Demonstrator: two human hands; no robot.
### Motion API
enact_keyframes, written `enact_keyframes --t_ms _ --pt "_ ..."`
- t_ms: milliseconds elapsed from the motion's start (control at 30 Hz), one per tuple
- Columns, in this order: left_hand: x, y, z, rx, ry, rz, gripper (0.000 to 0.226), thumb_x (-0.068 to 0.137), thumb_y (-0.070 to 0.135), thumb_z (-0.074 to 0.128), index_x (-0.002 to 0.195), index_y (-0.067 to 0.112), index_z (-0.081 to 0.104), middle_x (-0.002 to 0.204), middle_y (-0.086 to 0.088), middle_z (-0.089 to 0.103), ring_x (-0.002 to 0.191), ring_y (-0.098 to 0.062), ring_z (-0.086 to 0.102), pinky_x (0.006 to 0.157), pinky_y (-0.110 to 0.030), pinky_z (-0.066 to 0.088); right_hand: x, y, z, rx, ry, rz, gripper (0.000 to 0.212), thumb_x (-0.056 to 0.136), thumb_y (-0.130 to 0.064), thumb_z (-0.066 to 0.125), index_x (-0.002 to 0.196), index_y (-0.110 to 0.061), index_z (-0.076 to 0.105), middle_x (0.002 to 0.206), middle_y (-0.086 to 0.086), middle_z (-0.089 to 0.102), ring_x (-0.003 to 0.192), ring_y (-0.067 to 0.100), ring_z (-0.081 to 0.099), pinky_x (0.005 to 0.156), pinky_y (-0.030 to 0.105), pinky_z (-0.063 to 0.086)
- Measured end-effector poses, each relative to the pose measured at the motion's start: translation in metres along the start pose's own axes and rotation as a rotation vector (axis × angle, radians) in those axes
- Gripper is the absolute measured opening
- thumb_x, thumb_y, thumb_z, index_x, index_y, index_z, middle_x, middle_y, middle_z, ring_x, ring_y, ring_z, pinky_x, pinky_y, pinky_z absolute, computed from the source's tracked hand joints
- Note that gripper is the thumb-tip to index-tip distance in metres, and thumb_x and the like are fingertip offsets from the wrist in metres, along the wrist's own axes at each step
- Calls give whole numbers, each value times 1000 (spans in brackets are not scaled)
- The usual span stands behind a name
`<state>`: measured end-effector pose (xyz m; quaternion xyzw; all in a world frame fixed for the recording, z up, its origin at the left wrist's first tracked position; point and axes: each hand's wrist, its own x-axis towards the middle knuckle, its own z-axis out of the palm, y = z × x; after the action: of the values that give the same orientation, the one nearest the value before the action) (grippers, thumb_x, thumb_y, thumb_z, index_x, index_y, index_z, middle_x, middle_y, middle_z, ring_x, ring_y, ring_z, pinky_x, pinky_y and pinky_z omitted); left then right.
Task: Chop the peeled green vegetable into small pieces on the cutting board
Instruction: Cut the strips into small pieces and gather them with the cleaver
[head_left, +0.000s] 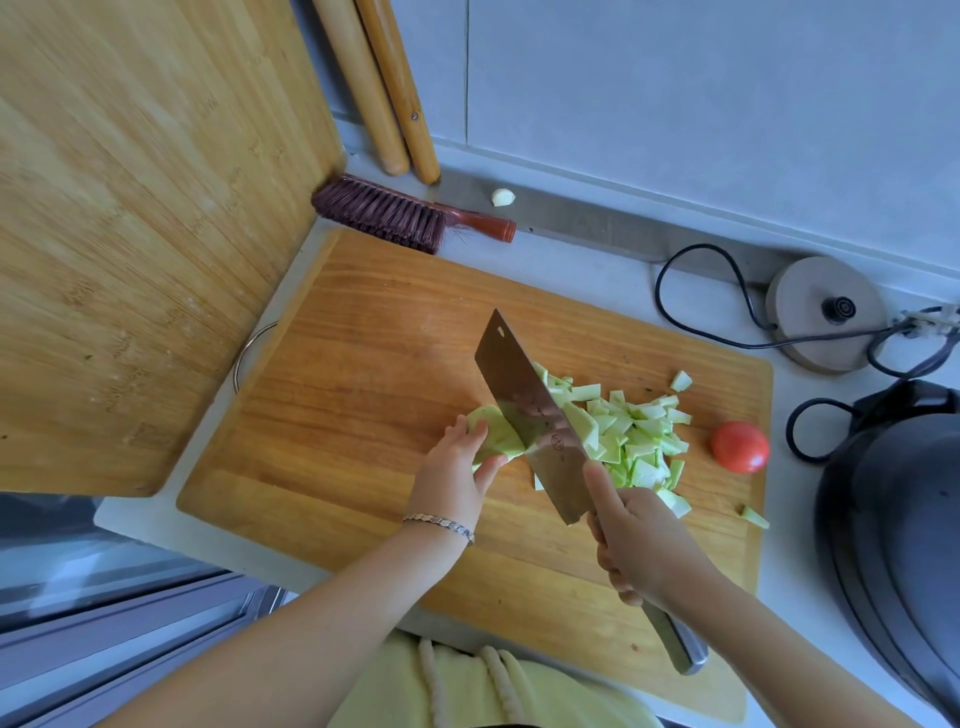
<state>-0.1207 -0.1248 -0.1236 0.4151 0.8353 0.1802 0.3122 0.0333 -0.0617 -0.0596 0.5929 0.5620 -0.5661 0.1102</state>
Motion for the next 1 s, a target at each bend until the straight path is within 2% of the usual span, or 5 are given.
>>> enact_keyframes --t_ms 133,300,533,667,1000 --pt "0 0 0 -31 5 -1 49 91 32 50 135 13 42 148 -10 32 137 -19 30 108 -26 29 15 -2 13 44 -9 3 54 95 -56 28 60 -14 32 42 -3 26 35 14 23 41 20 22" --pt "-1 -1 0 -40 25 5 49 90 31 54 134 13 44 146 -11 34 135 -20 34 107 -27 32 37 4 37 -21 71 -56 55 92 -59 26 58 -16 30 44 -2 29 35 14 26 44 25 26" --pt "-1 -5 -3 -55 54 21 49 88 35 56 133 18 45 145 -4 37 134 -13 34 106 -22 30 30 -1 15 186 31 24 57 94 -57 31 57 -14 32 38 -4 27 33 14 23 41 20 25" --pt "0 -5 -3 -37 77 40 46 88 34 56 130 18 49 142 -3 42 132 -12 36 105 -19 28 15 -10 -2 167 29 -10 59 92 -59 32 55 -14 33 38 -4 27 32 14 23 42 20 24" --pt "0 -5 -2 14 61 40 46 89 36 53 132 19 47 143 -4 41 133 -13 36 106 -21 29 4 -23 0 51 26 -57 59 92 -58 30 56 -13 36 35 -6 31 31 12 28 40 20 29"
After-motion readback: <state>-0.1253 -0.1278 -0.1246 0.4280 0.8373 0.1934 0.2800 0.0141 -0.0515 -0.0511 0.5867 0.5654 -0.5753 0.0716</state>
